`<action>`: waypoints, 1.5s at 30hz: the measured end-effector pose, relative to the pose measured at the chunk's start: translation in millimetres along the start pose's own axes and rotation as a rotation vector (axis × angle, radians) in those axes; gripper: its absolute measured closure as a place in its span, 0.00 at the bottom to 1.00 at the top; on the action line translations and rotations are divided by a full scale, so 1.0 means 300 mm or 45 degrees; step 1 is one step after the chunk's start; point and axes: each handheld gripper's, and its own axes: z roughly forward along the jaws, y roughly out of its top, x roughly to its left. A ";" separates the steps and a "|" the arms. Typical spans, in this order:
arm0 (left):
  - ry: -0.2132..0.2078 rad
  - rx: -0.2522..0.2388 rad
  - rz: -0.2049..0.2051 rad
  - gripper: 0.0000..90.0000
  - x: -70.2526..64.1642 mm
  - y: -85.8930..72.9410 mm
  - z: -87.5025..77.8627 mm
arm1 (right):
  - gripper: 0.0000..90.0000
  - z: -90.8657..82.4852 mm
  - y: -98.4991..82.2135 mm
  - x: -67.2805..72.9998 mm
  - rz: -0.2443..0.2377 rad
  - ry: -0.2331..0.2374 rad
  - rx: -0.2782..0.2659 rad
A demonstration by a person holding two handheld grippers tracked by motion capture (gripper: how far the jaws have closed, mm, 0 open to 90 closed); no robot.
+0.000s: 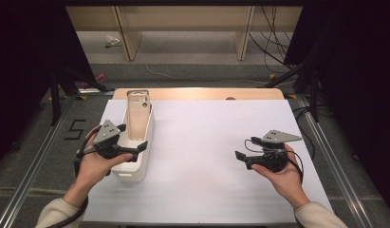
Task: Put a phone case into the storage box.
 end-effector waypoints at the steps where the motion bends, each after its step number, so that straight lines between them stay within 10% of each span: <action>1: -0.003 0.001 0.003 0.00 -0.003 -0.004 -0.002 | 0.18 0.000 0.000 0.000 -0.001 0.000 0.000; 45: -0.066 0.008 0.065 0.00 -0.096 -0.104 -0.051 | 0.18 -0.064 -0.033 0.013 -0.004 0.017 -0.018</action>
